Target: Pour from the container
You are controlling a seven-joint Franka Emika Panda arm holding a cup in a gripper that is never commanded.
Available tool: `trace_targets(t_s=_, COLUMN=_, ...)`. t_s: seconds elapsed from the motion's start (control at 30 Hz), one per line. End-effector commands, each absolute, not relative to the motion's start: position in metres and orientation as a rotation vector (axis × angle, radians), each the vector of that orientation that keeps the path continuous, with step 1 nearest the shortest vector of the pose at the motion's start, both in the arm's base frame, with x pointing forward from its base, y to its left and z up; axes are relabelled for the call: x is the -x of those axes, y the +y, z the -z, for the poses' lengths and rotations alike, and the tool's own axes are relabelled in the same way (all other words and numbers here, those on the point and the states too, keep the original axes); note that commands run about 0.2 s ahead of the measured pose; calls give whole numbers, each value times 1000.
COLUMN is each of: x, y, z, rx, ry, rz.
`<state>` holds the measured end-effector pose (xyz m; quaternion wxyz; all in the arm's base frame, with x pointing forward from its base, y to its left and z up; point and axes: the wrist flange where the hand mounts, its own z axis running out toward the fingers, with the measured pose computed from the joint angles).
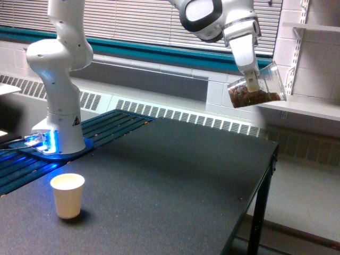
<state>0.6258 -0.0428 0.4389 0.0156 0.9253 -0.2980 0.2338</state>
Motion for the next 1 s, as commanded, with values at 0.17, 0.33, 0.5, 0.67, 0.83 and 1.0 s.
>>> trace_targets(t_s=0.17, x=-626, y=-67, z=-443, rx=-2863, ry=-999, rz=-757)
trace_targets(t_s=0.33, x=-625, y=-81, z=-447, rx=-2855, ry=-1007, rz=-773)
trace_targets(t_s=0.5, x=-617, y=-112, z=-451, rx=-2823, ry=-1034, rz=-784)
trace_targets(t_s=0.67, x=-604, y=-151, z=-457, rx=-2785, ry=-1045, rz=-792)
trace_targets(t_s=0.83, x=-582, y=-197, z=-459, rx=-2736, ry=-1074, rz=-788)
trace_targets(t_s=1.0, x=-555, y=-241, z=-459, rx=-2699, ry=-1122, rz=-780)
